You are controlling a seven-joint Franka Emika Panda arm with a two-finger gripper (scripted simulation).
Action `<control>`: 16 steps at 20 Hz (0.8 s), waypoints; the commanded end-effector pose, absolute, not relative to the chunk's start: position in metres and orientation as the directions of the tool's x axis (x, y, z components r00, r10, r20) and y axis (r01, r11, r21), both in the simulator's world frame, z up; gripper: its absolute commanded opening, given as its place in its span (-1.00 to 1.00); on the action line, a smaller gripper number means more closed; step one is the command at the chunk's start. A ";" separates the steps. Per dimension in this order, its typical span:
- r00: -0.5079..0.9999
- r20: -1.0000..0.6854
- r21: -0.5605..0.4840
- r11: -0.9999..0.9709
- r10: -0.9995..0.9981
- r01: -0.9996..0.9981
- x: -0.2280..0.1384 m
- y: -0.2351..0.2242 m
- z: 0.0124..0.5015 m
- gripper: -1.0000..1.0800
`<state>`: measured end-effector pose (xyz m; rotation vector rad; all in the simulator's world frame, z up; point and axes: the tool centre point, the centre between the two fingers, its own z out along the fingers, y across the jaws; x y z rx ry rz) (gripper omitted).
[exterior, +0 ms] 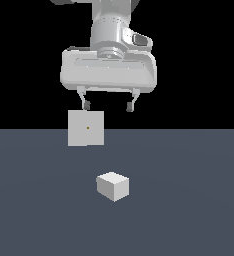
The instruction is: Plug the charger into the wall socket.
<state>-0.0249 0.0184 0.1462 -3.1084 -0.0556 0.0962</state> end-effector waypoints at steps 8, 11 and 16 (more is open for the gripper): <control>0.996 -0.054 -0.033 -0.997 0.073 0.071 -0.029 0.019 0.142 0.92; 0.993 -0.046 -0.034 -0.994 0.110 0.109 -0.034 0.020 0.138 0.92; 0.980 -0.026 -0.034 -0.980 0.199 0.198 -0.045 0.021 0.129 0.92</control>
